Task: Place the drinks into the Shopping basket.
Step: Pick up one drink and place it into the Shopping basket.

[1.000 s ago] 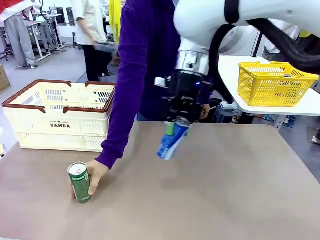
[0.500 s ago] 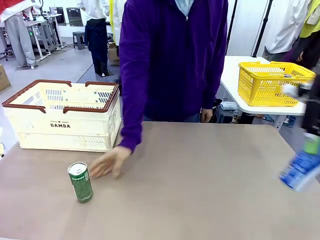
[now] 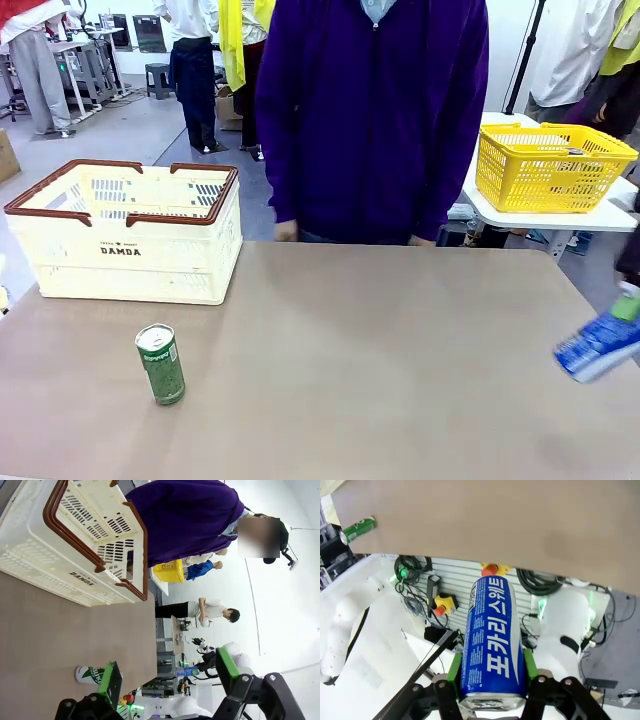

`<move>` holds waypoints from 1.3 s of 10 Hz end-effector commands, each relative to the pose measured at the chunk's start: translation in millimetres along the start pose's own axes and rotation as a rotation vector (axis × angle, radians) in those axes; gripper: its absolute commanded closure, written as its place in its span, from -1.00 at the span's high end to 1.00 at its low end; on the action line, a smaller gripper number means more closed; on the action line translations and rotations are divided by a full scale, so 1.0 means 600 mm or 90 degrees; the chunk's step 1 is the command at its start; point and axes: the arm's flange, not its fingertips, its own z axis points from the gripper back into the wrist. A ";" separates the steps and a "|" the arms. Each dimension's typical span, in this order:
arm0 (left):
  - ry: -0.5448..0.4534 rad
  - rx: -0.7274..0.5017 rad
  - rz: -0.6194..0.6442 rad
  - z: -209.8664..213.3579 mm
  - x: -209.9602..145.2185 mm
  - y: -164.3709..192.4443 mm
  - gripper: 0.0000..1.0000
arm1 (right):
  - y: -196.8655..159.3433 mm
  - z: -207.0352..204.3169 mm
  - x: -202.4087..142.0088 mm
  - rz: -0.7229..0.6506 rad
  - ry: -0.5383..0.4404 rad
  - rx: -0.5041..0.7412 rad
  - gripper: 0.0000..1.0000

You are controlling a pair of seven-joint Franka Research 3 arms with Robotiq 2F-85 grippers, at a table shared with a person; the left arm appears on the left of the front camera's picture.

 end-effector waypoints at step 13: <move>0.007 0.001 -0.011 0.004 -0.003 0.000 1.00 | 0.669 -0.449 0.439 0.166 0.082 -0.369 -1.00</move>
